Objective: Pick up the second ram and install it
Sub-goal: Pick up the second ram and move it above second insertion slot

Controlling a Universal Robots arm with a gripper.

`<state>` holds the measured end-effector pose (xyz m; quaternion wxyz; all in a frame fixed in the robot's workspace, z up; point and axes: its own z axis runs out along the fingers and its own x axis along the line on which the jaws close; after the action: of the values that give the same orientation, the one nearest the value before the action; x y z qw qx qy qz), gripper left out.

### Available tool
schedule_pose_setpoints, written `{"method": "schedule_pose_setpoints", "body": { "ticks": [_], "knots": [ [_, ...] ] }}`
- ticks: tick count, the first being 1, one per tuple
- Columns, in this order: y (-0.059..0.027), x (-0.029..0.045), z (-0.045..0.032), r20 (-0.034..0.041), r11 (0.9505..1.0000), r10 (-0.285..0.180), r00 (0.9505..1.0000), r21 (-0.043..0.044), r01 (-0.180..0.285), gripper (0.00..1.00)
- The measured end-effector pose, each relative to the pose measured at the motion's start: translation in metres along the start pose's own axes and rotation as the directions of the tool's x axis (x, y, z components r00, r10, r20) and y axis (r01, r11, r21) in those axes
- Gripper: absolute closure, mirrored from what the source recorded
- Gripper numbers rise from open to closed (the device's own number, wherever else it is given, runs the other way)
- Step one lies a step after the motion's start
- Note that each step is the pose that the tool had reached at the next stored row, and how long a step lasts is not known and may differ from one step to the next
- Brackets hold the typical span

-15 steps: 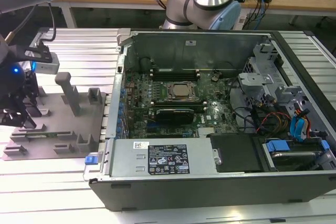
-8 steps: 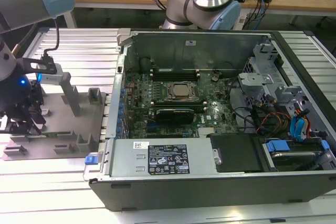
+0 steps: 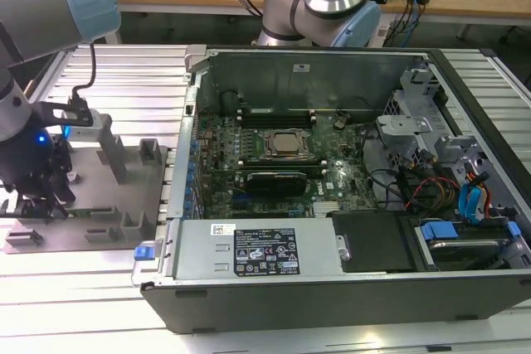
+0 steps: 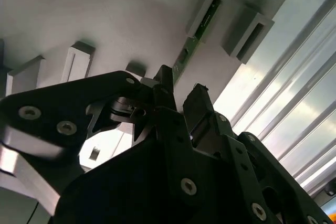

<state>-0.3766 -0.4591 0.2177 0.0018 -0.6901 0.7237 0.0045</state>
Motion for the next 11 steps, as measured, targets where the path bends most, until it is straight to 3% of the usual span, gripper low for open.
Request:
{"method": "schedule_pose_setpoints", "body": {
  "ticks": [7,11],
  "knots": [
    [0.0044,-0.0001,0.0143,0.0006,0.9996,-0.027,0.9996,-0.0003,0.027,0.66],
    [0.0044,-0.0002,0.0145,0.0005,0.9996,-0.027,0.9996,-0.0003,0.027,0.67]
  ]
}}
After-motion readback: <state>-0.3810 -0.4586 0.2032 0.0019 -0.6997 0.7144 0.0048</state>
